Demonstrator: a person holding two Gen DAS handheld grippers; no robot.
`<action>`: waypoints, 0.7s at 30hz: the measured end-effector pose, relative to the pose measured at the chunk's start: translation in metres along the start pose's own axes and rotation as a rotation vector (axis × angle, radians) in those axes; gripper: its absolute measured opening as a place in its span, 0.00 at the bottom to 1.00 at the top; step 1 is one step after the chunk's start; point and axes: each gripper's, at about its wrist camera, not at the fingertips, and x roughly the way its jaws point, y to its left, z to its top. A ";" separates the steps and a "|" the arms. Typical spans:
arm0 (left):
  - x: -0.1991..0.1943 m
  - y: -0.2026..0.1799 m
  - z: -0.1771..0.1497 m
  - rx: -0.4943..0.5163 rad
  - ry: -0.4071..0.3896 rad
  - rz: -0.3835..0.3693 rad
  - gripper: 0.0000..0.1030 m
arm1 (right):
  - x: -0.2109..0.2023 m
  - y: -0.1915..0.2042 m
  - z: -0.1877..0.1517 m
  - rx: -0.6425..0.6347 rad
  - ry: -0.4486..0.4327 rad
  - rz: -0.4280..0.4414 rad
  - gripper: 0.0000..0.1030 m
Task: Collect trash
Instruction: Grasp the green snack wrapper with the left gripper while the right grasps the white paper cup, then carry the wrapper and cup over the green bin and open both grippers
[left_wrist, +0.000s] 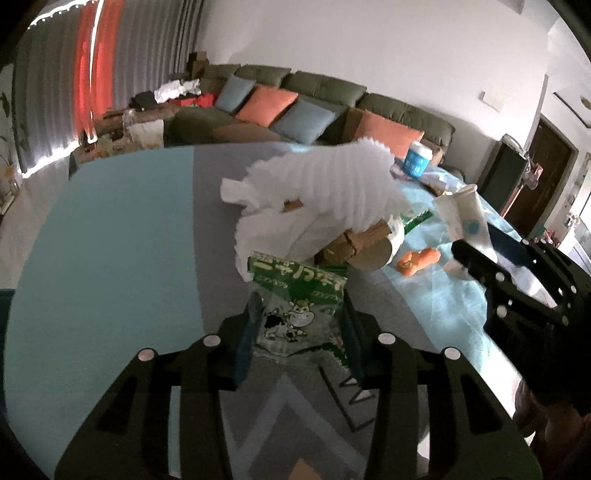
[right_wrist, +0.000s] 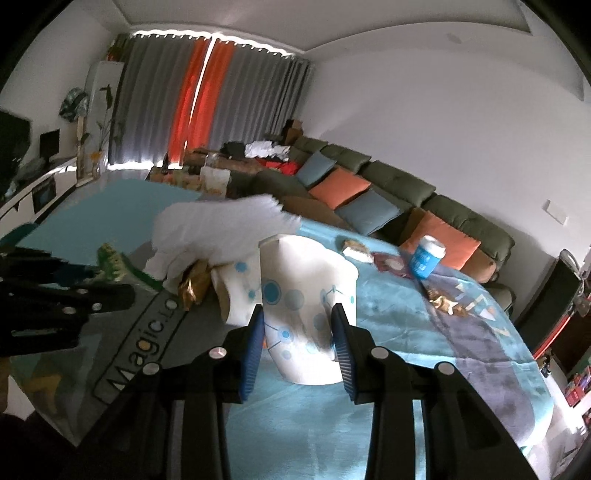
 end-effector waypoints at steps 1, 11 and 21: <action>-0.007 0.002 -0.001 0.001 -0.012 0.006 0.40 | -0.003 -0.002 0.002 0.000 -0.011 -0.008 0.33; -0.081 0.040 -0.005 -0.047 -0.147 0.097 0.40 | -0.041 0.008 0.040 -0.045 -0.180 -0.015 0.33; -0.146 0.120 -0.012 -0.144 -0.255 0.265 0.40 | -0.051 0.074 0.090 -0.119 -0.303 0.238 0.33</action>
